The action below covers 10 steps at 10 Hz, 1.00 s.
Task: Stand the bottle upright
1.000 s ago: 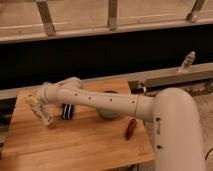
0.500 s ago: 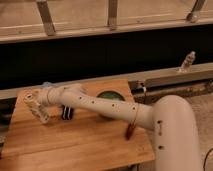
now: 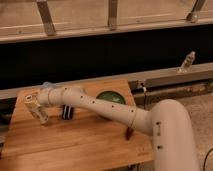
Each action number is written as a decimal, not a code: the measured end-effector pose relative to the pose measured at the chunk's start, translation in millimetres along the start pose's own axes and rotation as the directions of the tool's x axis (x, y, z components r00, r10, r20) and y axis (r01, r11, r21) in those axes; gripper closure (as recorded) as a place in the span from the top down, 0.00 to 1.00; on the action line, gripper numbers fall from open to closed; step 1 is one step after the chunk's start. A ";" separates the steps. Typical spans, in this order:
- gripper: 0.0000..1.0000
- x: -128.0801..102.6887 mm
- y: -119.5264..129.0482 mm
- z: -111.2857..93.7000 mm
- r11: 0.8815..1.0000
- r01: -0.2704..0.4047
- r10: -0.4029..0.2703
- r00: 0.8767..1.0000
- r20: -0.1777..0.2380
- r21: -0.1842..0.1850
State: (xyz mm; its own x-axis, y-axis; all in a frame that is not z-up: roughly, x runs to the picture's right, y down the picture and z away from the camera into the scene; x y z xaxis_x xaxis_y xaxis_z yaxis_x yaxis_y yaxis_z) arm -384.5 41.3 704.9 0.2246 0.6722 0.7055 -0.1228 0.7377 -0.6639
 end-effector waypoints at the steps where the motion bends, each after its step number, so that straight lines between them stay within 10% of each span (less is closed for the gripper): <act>1: 0.33 0.0 0.0 0.1 1.000 0.000 0.000 1.000 0.000 0.000; 5: 0.73 1.1 -0.2 0.0 1.000 -0.002 0.002 1.000 -0.001 0.000; 10: 0.80 1.4 -0.4 -0.2 1.000 -0.002 0.002 1.000 -0.001 0.001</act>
State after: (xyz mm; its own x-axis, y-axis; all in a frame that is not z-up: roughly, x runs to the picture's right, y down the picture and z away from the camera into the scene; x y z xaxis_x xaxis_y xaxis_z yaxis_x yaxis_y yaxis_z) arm -383.9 41.9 706.1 0.2252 0.6734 0.7041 -0.1238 0.7366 -0.6649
